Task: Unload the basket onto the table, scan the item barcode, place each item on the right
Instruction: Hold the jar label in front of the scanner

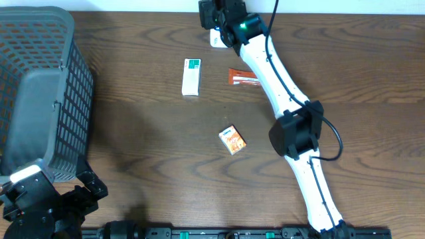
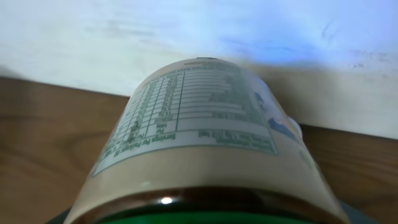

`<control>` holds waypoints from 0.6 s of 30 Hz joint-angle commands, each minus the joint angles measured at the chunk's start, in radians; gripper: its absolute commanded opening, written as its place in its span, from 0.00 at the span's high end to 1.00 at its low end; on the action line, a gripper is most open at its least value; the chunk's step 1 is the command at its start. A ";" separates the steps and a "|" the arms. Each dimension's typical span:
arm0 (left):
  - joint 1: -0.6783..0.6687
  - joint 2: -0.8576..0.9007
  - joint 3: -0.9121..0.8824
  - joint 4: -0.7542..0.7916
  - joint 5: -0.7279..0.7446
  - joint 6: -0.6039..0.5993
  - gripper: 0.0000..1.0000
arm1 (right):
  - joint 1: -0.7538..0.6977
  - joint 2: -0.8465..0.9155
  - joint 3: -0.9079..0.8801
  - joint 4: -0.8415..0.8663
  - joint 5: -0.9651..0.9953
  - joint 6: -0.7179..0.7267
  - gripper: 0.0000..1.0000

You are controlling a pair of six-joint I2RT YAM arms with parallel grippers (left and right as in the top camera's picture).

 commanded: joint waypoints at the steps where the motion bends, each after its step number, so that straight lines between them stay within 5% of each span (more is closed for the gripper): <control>1: 0.003 0.002 -0.006 -0.001 0.006 -0.008 0.00 | -0.010 0.042 0.019 0.050 0.050 -0.021 0.58; 18: 0.003 0.002 -0.006 -0.001 0.006 -0.008 0.00 | -0.012 0.121 0.019 0.198 0.216 -0.105 0.57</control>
